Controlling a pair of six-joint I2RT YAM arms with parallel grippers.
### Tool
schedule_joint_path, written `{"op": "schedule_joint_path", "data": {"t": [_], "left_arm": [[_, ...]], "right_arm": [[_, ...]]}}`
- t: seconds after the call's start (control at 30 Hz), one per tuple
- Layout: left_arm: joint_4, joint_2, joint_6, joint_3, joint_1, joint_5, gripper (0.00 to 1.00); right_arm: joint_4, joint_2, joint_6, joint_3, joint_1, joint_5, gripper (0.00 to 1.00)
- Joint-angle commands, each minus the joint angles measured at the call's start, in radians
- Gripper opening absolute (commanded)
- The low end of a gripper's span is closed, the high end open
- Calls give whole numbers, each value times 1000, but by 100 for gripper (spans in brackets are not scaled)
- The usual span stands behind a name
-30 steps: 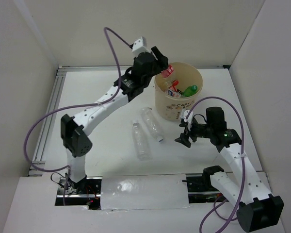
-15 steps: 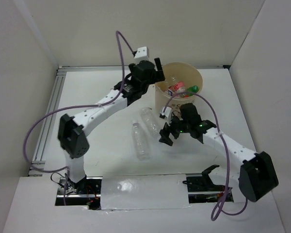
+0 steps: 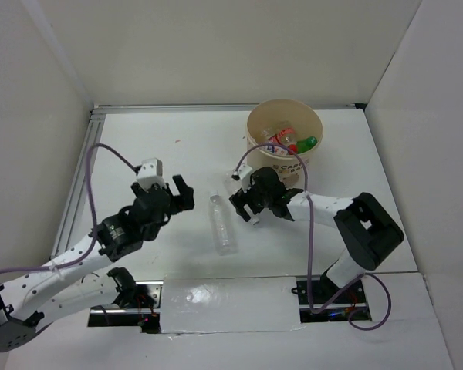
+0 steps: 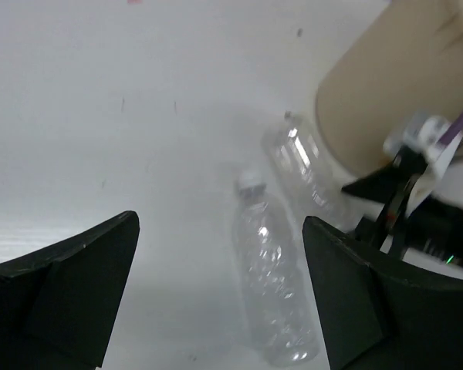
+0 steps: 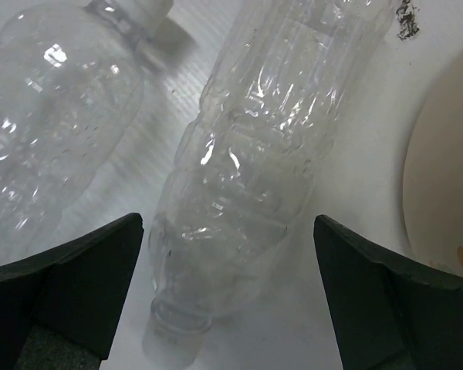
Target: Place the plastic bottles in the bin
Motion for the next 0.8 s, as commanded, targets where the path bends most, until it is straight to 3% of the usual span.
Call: {"op": "schedule_joint_path", "data": {"t": [0.0,0.03,0.13,0.17,0.27,0.57,0.77], "left_arm": [[-67,-32,-166,-143,-93,22,100],[-56,-32,-167,-165,-109,22,100],[-39,24,-220,-206,-155,43,100],[-39,44,-246,-215,-166,43,100],[-58,89,-310,-215,-207,52,100],[-3,-12,-314,-292,-236,89,100],[105,130,-314,-292,-226,149,100]], "right_arm": [[106,81,33,71,13,65,92],[106,96,33,71,13,65,92],[63,116,10,122,13,54,55],[46,116,-5,143,13,43,33],[-43,42,-49,168,27,0,19],[-155,-438,-178,131,125,-122,18],[-138,-500,-232,292,63,-74,18]]}}
